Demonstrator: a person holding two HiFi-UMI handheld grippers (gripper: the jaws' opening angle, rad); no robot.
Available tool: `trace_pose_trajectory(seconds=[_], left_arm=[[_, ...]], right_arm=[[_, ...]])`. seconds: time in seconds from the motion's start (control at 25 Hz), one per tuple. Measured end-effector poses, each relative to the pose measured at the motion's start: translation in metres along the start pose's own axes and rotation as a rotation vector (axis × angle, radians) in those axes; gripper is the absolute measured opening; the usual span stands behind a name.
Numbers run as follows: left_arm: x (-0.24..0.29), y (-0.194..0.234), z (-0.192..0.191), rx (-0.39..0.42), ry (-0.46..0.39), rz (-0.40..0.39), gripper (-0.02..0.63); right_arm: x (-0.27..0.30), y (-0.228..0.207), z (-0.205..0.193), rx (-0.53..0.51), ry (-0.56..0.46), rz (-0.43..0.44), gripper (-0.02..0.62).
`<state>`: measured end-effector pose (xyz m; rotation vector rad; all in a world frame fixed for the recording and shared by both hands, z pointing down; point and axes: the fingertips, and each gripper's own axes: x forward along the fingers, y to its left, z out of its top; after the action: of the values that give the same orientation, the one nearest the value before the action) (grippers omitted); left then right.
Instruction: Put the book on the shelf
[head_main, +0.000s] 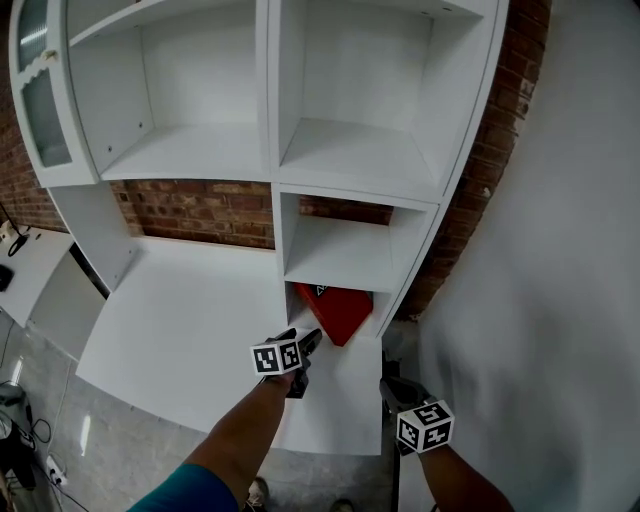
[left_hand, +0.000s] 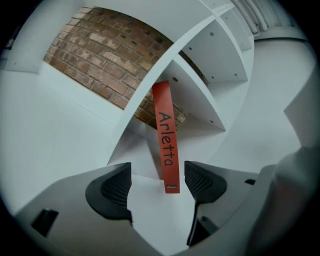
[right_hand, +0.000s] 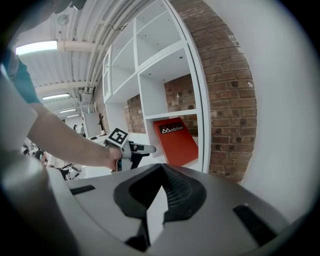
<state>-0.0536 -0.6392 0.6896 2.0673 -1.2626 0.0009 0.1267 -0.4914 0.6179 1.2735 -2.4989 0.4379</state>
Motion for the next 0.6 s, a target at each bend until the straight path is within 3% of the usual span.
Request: trace_pose_trajectory(seconds=[0.6], left_arm=[[-0.133, -0.044, 0.048, 0.213, 0.004, -0.123, 0.316]], right_arm=[[-0.023, 0.015, 0.037, -0.002, -0.018, -0.065, 0.021]])
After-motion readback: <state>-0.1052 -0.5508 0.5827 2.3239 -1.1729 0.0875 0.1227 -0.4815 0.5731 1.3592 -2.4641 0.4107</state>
